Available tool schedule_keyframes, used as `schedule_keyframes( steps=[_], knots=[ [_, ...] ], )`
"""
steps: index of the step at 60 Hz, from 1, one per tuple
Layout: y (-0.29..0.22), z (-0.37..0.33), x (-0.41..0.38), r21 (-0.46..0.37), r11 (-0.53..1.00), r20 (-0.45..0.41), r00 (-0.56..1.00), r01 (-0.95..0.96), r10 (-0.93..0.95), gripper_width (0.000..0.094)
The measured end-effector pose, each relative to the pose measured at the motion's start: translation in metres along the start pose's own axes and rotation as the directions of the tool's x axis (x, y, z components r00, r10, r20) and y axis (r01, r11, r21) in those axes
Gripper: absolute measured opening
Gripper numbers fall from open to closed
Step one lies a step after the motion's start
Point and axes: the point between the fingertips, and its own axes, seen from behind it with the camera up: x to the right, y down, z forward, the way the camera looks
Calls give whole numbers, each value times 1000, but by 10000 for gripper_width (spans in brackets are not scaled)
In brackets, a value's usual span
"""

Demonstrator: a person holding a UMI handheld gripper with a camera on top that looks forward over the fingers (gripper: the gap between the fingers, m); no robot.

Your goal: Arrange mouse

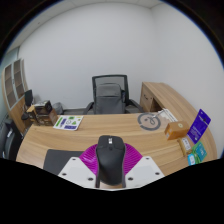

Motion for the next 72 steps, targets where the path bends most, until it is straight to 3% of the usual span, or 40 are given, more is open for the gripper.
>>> schedule_keyframes(
  steps=[11, 19, 34, 45, 57, 59, 61, 63, 72],
  knots=[
    [15, -3, -115, -8, 999, 146, 988, 52, -50, 284],
    [55, 21, -176, -54, 995, 197, 978, 84, -71, 286],
    [138, 69, -221, -146, 982, 188, 978, 122, -94, 312],
    [169, 84, -223, -184, 977, 143, 986, 108, -82, 337],
    [175, 85, -222, -167, 980, 109, 990, 107, -90, 529],
    [177, 82, -221, -182, 977, 106, 990, 110, -92, 674],
    [175, 76, -218, -189, 976, 97, 991, 108, -90, 880],
    [168, 68, -213, -185, 978, 82, 993, 96, -82, 837],
    [121, -8, -186, -157, 983, 62, 995, 90, -81, 860]
  ],
)
